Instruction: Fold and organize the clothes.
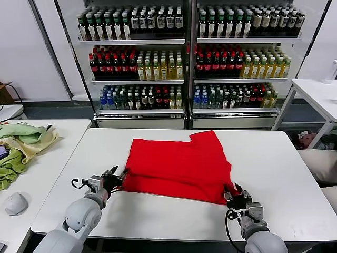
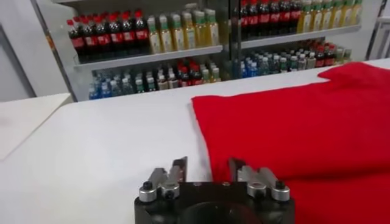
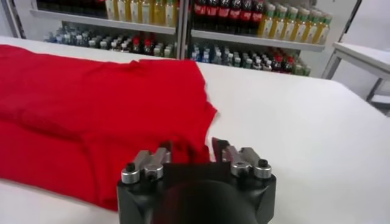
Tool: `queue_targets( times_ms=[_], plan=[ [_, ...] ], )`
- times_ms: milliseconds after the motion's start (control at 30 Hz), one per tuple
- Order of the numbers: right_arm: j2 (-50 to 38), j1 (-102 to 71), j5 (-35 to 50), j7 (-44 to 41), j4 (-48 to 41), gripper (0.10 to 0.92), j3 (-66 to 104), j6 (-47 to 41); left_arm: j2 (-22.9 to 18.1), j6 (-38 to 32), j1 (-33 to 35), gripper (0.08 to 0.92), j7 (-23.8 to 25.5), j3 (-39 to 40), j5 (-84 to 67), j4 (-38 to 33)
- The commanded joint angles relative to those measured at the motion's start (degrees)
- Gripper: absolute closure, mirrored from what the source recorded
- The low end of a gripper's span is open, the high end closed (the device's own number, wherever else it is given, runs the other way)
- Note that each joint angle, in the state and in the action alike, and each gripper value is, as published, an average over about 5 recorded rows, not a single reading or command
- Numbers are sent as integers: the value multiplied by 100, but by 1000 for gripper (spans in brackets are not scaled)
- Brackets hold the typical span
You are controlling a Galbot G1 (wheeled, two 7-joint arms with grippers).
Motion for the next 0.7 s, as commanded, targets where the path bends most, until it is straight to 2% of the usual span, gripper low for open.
queue_targets(
  times_ms=[33,133,267,433,600,700],
  plan=[
    [7,-391,-19,3,242,294,131,38,192,-71,814,368,-427,-279,-544,-1071],
    [74,-408,-35,20,76,228,77,127,169,-51,1039,282,-421,-218,-531,-1201],
    [150,-313,-29,43,-75,205,-11,190,133,32,1117,194,-355,-129,-442,-1078],
    [198,-231,-9,63,-170,215,-25,241,98,58,1062,178,-299,-187,-429,-867],
    [192,-167,118,98,-268,326,-75,234,111,128,1031,180,-221,-206,-425,-728],
    [198,-159,201,105,-309,420,-107,218,91,151,1025,225,-213,-208,-418,-699]
  ],
)
